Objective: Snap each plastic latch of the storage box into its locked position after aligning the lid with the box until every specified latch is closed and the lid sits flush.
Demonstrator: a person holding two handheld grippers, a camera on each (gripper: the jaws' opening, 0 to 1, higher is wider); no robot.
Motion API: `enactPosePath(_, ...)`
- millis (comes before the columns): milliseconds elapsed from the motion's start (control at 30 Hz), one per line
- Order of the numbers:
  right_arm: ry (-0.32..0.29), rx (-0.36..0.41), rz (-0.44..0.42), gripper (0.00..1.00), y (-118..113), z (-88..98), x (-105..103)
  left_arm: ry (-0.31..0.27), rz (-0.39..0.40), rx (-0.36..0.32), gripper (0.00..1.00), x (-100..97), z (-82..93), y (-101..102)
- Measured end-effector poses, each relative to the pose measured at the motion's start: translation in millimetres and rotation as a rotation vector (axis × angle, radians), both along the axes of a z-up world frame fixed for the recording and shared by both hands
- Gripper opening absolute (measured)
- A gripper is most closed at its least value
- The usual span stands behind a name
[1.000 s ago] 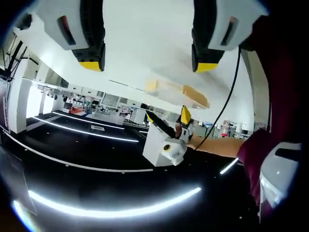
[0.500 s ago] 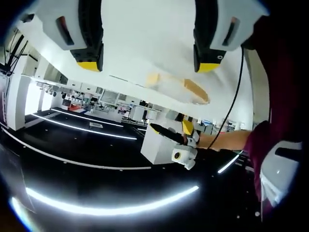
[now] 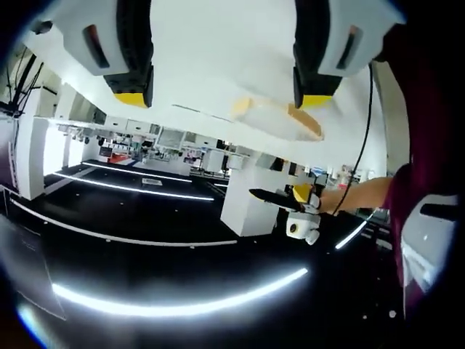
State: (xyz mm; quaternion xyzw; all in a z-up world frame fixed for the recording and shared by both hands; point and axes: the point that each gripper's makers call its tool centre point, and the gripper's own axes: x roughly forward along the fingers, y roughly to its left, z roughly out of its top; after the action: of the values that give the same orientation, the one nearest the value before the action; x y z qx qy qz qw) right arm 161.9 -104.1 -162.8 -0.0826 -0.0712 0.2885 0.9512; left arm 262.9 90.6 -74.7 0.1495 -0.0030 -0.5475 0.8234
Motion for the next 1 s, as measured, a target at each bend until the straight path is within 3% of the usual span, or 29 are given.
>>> enactPosePath(300,-0.007,0.036,0.003,0.81,2,7.5,2,-0.023,0.074,-0.085,1.00,-9.8,4.2,30)
enactPosePath(367,-0.009,0.039,0.001,0.81,2,8.5,2,-0.029,0.104,-0.137,1.00,-12.1,9.5,36)
enactPosePath(833,-0.011,0.076,-0.017,0.87,-4,16.0,4,-0.016,0.241,-0.236,1.00,-33.2,-2.5,75)
enactPosePath(1000,-0.013,0.080,-0.016,0.89,-5,19.2,3,-0.011,0.278,-0.310,1.00,-42.8,-1.2,90)
